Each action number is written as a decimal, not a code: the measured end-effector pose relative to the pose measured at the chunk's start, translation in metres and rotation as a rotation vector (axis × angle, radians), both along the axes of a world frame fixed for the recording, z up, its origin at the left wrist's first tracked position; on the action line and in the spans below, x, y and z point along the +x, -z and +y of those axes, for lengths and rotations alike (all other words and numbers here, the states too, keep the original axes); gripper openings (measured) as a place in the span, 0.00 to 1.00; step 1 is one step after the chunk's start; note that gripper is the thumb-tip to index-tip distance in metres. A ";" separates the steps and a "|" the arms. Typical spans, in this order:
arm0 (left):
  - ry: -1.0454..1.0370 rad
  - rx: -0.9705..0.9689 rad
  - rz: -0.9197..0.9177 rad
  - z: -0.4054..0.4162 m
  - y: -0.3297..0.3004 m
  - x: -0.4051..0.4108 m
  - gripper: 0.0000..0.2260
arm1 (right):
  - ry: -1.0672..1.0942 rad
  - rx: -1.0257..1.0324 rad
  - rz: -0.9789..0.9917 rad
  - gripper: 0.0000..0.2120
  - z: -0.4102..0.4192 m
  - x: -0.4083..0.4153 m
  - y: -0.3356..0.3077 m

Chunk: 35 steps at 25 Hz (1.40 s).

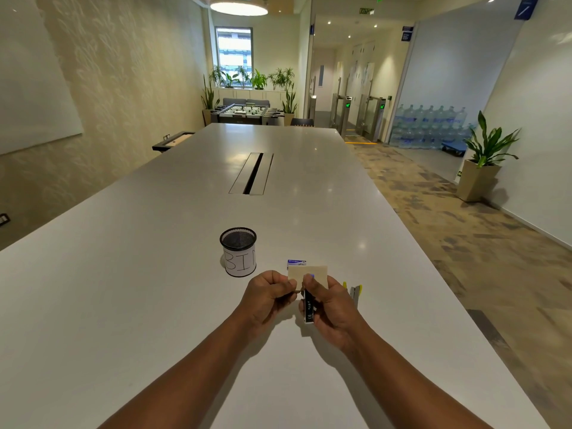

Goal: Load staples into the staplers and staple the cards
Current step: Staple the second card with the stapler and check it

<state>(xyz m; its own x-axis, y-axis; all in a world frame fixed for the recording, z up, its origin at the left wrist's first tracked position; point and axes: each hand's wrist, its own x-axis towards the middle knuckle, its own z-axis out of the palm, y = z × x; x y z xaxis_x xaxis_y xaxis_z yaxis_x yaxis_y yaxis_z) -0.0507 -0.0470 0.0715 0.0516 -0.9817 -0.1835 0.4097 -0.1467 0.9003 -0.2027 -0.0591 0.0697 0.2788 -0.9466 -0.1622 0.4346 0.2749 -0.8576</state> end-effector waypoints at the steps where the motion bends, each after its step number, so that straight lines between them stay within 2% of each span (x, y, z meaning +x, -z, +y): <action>1: 0.006 -0.003 0.003 0.000 0.000 0.001 0.09 | -0.002 -0.002 0.001 0.21 0.000 0.000 0.000; 8: 0.098 -0.066 0.018 0.002 -0.006 -0.002 0.06 | 0.028 -0.010 0.052 0.21 0.000 0.001 -0.003; 10: 0.170 -0.103 0.004 0.002 -0.007 -0.004 0.21 | 0.018 -0.025 0.052 0.21 0.001 0.002 -0.004; 12: 0.249 -0.139 0.009 0.001 -0.007 -0.007 0.26 | 0.011 -0.041 0.045 0.19 0.001 0.002 -0.005; 17: 0.297 -0.177 -0.010 -0.002 -0.006 -0.011 0.17 | 0.048 -0.043 0.070 0.12 0.000 0.002 -0.004; 22: 0.239 -0.165 0.016 -0.001 -0.004 -0.017 0.12 | 0.118 -0.031 0.087 0.11 0.001 0.004 0.002; 28: 0.251 -0.128 0.022 0.003 -0.004 -0.017 0.14 | 0.119 -0.021 0.102 0.14 0.000 0.003 0.007; 32: 0.260 -0.086 0.050 0.003 -0.005 -0.014 0.13 | 0.051 -0.017 0.098 0.24 -0.001 0.004 0.003; 35: 0.233 -0.040 0.079 -0.002 0.002 -0.010 0.16 | -0.026 -0.009 0.022 0.21 -0.001 0.003 0.002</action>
